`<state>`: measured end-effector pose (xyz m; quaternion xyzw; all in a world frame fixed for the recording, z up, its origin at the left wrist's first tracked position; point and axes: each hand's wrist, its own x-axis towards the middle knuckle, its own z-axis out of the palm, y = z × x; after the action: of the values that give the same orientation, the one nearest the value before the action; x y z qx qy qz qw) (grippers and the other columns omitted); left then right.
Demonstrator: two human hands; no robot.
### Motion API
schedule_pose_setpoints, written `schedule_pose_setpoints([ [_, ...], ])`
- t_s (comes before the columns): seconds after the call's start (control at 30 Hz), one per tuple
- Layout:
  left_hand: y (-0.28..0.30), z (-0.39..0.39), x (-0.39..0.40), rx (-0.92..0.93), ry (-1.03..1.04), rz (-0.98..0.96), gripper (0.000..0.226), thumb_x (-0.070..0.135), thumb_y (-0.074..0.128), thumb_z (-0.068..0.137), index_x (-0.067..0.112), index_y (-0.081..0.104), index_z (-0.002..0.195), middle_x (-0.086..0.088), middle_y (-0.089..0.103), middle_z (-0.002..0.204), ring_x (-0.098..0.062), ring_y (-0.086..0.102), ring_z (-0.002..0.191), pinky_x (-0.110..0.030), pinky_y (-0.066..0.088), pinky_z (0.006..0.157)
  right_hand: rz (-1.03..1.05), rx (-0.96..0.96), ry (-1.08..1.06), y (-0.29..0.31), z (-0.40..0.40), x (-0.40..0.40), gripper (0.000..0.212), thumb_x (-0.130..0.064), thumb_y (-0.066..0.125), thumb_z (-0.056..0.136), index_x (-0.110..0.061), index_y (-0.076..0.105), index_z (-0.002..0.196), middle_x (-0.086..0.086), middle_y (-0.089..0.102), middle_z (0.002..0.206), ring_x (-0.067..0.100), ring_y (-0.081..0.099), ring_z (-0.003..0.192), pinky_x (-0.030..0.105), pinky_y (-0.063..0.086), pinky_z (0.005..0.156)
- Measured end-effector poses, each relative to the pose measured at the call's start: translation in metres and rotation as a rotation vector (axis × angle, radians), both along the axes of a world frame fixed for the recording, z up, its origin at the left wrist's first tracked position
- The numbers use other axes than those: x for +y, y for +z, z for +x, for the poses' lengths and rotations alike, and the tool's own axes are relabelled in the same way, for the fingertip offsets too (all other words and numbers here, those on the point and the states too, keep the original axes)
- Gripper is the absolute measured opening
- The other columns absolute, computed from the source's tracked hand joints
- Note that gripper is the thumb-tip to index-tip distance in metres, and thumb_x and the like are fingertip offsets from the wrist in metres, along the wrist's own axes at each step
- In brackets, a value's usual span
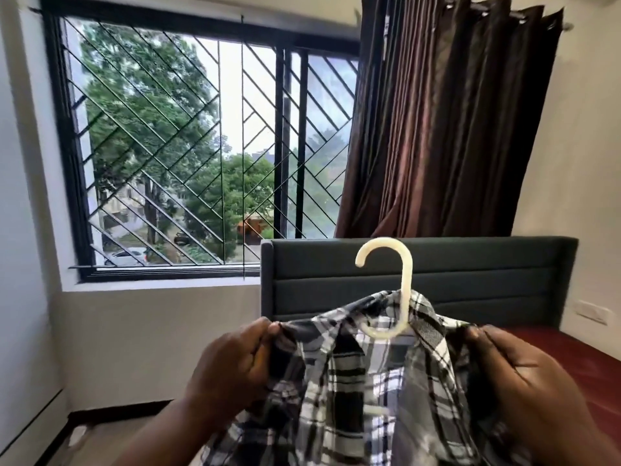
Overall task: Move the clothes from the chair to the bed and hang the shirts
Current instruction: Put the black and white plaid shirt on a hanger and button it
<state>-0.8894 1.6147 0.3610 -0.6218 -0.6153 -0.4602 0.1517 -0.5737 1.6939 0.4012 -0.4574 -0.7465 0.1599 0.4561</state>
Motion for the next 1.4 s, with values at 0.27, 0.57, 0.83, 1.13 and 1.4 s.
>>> schedule_pose_setpoints([
  [0.27, 0.031, -0.067, -0.012, -0.214, 0.098, -0.368, 0.041, 0.051, 0.057, 0.083, 0.016, 0.060, 0.060, 0.003, 0.062, 0.061, -0.015, 0.062, 0.073, -0.031, 0.045, 0.065, 0.063, -0.363, -0.089, 0.030, -0.062, -0.051, 0.074, -0.099, 0.009, 0.061, -0.054, 0.045, 0.108, -0.020, 0.066, 0.087, 0.017, 0.068, 0.090, 0.035, 0.047, 0.068],
  [0.57, 0.050, -0.085, -0.069, -0.027, 0.172, 0.023, 0.021, 0.044, 0.047, 0.090, 0.028, 0.058, 0.099, 0.011, 0.063, 0.093, -0.015, 0.060, 0.087, -0.034, 0.049, 0.075, 0.061, -0.440, -0.134, 0.015, -0.153, -0.089, 0.031, -0.070, 0.050, 0.083, -0.043, 0.057, 0.096, -0.020, 0.066, 0.083, 0.013, 0.066, 0.099, 0.032, 0.044, 0.072],
  [0.83, 0.062, -0.110, -0.091, 0.171, -0.042, -0.205, 0.049, 0.073, 0.059, 0.073, 0.038, 0.061, 0.107, 0.023, 0.056, 0.101, 0.000, 0.055, 0.084, -0.024, 0.049, 0.073, 0.025, -0.357, -0.121, 0.009, -0.196, -0.110, 0.028, -0.072, 0.050, 0.080, -0.048, 0.058, 0.092, -0.024, 0.069, 0.086, 0.010, 0.065, 0.101, 0.030, 0.046, 0.073],
  [1.13, 0.061, -0.152, -0.057, -0.789, -0.449, -0.659, 0.031, 0.033, 0.080, 0.074, 0.004, 0.070, 0.080, -0.009, 0.063, 0.069, -0.011, 0.054, 0.053, -0.020, 0.043, 0.050, 0.029, -0.319, -0.125, -0.003, -0.194, -0.106, 0.016, -0.074, 0.055, 0.074, -0.058, 0.053, 0.072, -0.037, 0.050, 0.055, 0.003, 0.062, 0.076, 0.022, 0.043, 0.063],
  [1.4, 0.078, -0.097, 0.021, -1.564, -0.648, -0.568, 0.018, 0.010, 0.053, 0.087, -0.003, 0.066, 0.086, -0.018, 0.065, 0.075, -0.029, 0.063, 0.066, -0.041, 0.056, 0.072, 0.021, -0.178, -0.036, -0.020, -0.166, -0.053, 0.032, -0.078, 0.043, 0.070, -0.054, 0.056, 0.086, -0.028, 0.058, 0.060, 0.001, 0.050, 0.062, 0.027, 0.043, 0.064],
])
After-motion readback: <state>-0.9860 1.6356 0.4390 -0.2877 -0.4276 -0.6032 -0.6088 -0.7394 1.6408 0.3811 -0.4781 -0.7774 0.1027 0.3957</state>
